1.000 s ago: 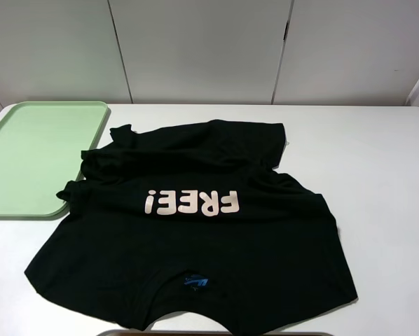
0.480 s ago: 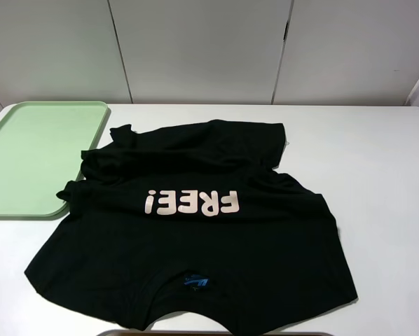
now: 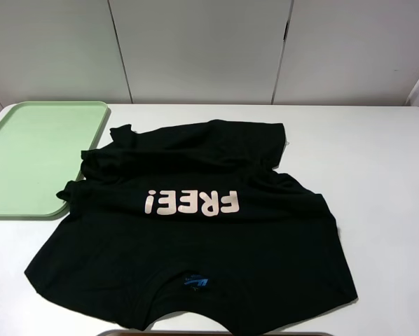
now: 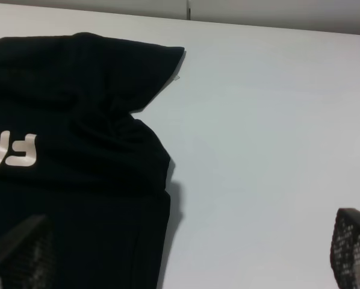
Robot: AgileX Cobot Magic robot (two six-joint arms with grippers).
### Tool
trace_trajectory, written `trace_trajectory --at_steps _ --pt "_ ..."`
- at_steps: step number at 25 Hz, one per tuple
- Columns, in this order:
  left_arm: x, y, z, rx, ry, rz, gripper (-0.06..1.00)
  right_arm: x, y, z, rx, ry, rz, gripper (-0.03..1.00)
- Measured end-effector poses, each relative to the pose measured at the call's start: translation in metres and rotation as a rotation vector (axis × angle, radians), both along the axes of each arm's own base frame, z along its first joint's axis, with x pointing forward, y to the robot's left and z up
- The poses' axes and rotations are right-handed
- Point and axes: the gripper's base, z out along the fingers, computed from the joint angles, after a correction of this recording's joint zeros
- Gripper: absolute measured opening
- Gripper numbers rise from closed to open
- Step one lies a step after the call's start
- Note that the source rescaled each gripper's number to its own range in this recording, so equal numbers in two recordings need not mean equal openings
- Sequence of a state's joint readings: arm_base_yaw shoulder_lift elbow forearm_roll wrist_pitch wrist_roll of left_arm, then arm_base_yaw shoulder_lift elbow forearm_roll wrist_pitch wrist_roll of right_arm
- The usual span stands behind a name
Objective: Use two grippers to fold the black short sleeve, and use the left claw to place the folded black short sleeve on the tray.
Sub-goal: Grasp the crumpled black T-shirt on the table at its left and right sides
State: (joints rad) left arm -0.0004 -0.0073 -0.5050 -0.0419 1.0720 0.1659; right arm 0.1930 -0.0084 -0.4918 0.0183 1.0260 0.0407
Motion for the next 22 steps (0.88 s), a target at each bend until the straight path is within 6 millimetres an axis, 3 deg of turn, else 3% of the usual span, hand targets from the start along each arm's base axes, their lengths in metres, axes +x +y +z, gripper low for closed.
trace_trajectory --at_steps 22 --pt "0.0000 0.0000 0.0000 0.000 0.000 0.000 1.00 0.0000 0.0000 0.0000 0.000 0.000 0.000 1.00"
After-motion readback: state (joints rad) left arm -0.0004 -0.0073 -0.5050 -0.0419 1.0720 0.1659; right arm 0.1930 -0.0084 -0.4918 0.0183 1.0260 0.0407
